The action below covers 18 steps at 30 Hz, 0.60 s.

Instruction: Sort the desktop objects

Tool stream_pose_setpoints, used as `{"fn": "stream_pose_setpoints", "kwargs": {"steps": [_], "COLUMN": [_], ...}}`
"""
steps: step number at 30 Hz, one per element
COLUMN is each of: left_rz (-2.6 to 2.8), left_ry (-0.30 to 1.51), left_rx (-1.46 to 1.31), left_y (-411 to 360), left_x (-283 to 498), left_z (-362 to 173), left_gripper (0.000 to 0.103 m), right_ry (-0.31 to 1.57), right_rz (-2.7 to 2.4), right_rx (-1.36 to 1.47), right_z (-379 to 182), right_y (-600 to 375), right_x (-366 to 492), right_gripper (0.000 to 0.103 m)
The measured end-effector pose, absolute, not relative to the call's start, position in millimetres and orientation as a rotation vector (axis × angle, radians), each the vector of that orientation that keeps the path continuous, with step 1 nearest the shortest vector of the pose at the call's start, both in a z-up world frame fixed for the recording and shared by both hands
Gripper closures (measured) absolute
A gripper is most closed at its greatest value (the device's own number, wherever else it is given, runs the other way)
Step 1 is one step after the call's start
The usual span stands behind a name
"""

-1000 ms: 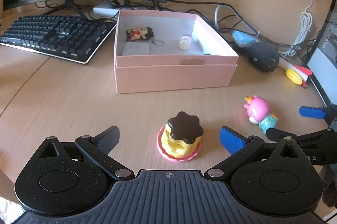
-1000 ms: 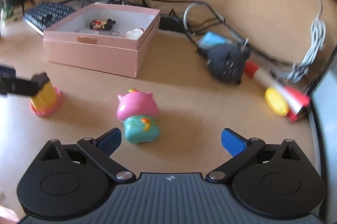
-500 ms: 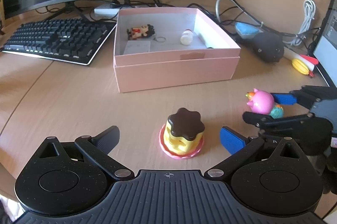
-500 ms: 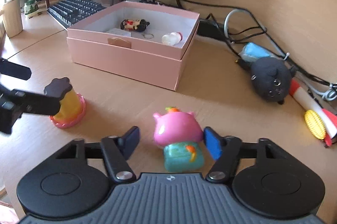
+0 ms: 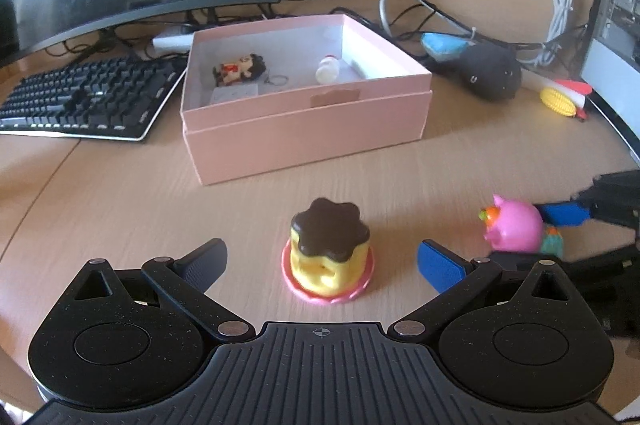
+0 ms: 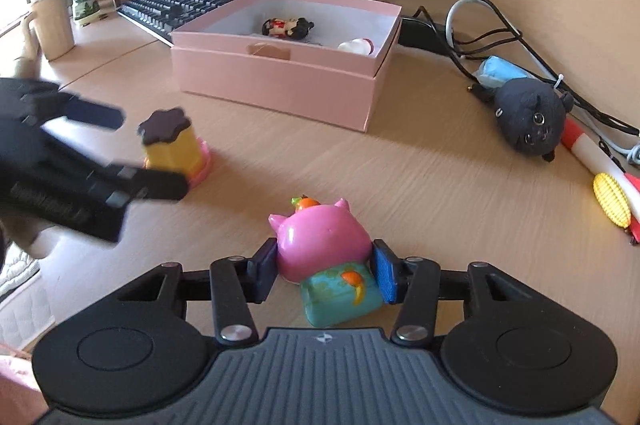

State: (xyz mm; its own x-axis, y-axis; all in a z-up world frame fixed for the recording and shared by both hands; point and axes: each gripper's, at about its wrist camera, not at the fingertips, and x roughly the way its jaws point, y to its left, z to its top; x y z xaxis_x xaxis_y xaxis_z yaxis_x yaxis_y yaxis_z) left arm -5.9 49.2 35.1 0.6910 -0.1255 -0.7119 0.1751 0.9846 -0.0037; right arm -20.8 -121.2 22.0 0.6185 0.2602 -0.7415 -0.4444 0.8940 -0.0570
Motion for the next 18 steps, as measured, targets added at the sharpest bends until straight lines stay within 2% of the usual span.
{"fn": "stream_pose_setpoints", "kwargs": {"steps": [4,10,11,13,14,18], "left_rz": [-0.145,-0.165,-0.171,-0.179,-0.185,-0.193], "left_ry": [0.857,0.823,0.822,0.834,0.847,0.847], "left_rx": [0.029,0.062,0.067,0.077,0.078,0.077], "left_y": [51.2,48.5,47.5,45.4,44.2,43.3], "left_x": [5.6,3.9,3.8,4.9,6.5,5.6], "left_z": [29.6,29.8,29.7,28.4,27.3,26.5], "left_gripper": [0.0,0.001,0.004,0.029,0.035,0.036], "right_ry": [0.807,0.803,0.802,0.801,0.8,0.799], "right_rz": [0.411,0.403,0.404,0.404,0.403,0.404], "right_rx": [-0.244,-0.244,-0.245,-0.248,-0.249,-0.25], "right_z": [21.6,20.7,20.7,20.8,20.8,20.8], "right_y": [-121.3,-124.1,-124.4,-123.5,-123.0,-122.8], "right_x": [-23.8,-22.9,-22.5,-21.8,-21.3,-20.4], "right_gripper": [0.053,0.047,0.047,0.046,0.046,0.046]}}
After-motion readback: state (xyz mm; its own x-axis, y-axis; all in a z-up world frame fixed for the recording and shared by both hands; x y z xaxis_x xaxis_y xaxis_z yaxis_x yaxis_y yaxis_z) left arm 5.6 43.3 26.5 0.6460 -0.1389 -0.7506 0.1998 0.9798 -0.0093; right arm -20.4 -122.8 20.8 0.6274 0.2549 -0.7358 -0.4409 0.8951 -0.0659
